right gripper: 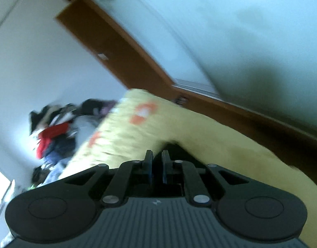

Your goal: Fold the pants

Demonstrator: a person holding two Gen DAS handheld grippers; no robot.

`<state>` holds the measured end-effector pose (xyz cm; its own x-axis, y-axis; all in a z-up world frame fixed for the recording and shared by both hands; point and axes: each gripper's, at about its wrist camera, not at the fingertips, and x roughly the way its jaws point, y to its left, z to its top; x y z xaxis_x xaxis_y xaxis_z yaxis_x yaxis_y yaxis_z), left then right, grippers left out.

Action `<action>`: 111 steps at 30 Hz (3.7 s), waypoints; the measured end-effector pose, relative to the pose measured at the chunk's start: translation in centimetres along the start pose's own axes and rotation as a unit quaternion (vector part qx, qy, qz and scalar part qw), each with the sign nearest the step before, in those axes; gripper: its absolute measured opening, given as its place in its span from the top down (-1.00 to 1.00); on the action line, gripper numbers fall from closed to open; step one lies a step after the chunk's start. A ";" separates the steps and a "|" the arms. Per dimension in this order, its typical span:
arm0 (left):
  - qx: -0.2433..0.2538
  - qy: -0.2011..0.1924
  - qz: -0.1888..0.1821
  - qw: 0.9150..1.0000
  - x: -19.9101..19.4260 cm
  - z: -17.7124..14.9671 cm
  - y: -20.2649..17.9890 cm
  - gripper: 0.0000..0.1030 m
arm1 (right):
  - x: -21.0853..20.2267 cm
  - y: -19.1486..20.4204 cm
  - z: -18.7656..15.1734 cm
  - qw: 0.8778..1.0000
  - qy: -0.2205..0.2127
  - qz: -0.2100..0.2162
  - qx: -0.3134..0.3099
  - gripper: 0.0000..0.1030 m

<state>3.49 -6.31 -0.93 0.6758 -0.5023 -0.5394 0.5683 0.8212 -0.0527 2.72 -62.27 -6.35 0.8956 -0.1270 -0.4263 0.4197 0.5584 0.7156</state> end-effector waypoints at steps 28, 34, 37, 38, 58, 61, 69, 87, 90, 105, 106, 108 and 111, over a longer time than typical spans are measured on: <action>0.083 -0.014 0.027 0.996 -1.8 -0.5 -0.6 -0.29 | -1.3 6.4 -3.3 0.998 0.024 0.039 -0.030 0.26; 0.145 -0.015 0.034 0.989 -0.2 -1.6 -3.0 -0.32 | -5.3 1.4 -1.6 0.998 -0.026 0.050 0.024 -0.73; 0.177 -0.019 0.040 0.983 0.4 -2.2 -3.9 -0.32 | -4.8 1.3 -2.1 0.998 -0.006 0.059 0.021 -0.72; 0.184 -0.021 0.044 0.982 0.5 -2.4 -4.1 -0.32 | -4.6 1.4 -2.4 0.998 0.001 0.058 0.022 -0.72; 0.166 -0.017 0.064 0.984 1.5 -2.9 -3.4 -0.38 | -2.2 0.1 -4.3 0.995 0.051 0.053 0.062 -0.72; 0.159 -0.018 0.066 0.985 1.5 -2.9 -3.2 -0.43 | -1.7 -0.1 -4.2 0.995 0.049 0.054 0.074 -0.72; 0.152 -0.020 0.069 0.986 1.7 -2.8 -3.1 -0.43 | 2.1 1.3 -3.9 0.999 0.045 0.012 0.011 0.90; 0.128 0.008 0.025 0.991 2.5 -2.3 -3.0 0.10 | 1.1 1.4 -1.7 0.985 0.034 -0.086 -0.144 0.93; 0.129 0.004 0.025 0.991 2.1 -2.4 -3.0 0.10 | 0.9 1.4 -1.7 0.985 0.026 -0.083 -0.148 0.92; 0.018 -0.072 0.027 0.997 -0.1 -0.6 -0.6 0.85 | -1.0 9.3 2.9 0.976 -0.069 0.041 -0.201 0.92; 0.024 -0.073 0.026 0.997 -0.3 -0.4 -0.7 0.85 | -1.4 9.4 2.7 0.974 -0.073 0.032 -0.210 0.92; 0.053 -0.041 0.018 0.998 0.3 -0.4 -1.2 0.85 | -0.9 8.3 2.1 0.974 -0.049 -0.014 -0.220 0.92; 0.101 -0.004 0.011 0.995 1.2 -1.9 -2.6 0.85 | 0.7 4.3 0.3 0.978 0.008 -0.077 -0.194 0.92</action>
<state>1.92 -8.55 -2.97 0.6926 -0.4874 -0.5317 0.6352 0.7614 0.1296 5.15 -60.22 -3.40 0.8225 -0.2239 -0.5229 0.4599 0.8027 0.3797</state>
